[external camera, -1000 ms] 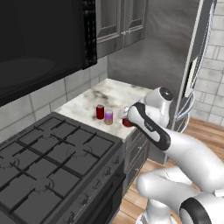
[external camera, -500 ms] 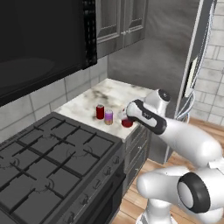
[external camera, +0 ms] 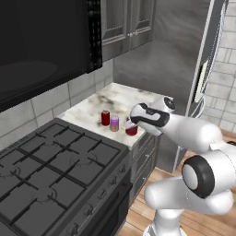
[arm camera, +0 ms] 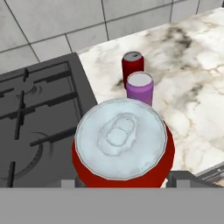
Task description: Four empty soda cans are scattered around the kitchen. Gather all the cans and cluster them next to the stove for recycling.
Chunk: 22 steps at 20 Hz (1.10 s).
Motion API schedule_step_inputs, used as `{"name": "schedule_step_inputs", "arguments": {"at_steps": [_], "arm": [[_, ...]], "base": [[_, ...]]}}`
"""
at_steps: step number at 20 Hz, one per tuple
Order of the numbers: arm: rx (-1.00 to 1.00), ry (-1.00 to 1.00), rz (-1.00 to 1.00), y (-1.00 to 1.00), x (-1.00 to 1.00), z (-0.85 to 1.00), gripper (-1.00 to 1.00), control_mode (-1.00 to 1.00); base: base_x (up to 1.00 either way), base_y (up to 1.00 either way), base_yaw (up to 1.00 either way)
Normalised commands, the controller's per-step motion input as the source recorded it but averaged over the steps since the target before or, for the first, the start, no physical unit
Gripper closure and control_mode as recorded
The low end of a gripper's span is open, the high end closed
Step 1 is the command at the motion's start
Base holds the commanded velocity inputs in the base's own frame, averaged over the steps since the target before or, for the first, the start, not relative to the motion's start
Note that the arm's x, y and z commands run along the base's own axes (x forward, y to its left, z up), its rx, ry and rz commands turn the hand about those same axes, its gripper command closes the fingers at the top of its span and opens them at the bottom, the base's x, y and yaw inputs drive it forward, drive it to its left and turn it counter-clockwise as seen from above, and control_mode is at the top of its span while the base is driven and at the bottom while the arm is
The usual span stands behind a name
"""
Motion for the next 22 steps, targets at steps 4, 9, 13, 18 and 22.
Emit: {"name": "schedule_step_inputs", "arguments": {"at_steps": [4, 9, 13, 18, 22], "arm": [[0.00, 0.00, 0.05, 0.00, 0.26, -0.27, 1.00, -1.00], [0.00, -0.02, 0.03, 0.00, 0.25, -0.26, 1.00, -1.00], [0.00, -0.01, 0.01, 0.00, 0.24, -0.19, 1.00, -1.00], [0.00, 0.00, 0.00, 0.01, 0.17, -0.15, 1.00, -1.00], [0.00, 0.00, 0.00, 0.02, 0.14, -0.12, 1.00, -1.00]], "base": [[0.00, 0.00, 0.00], [0.00, 0.00, 0.00], [0.00, 0.00, 0.00], [0.00, 0.00, 0.00], [0.00, 0.00, 0.00]]}}
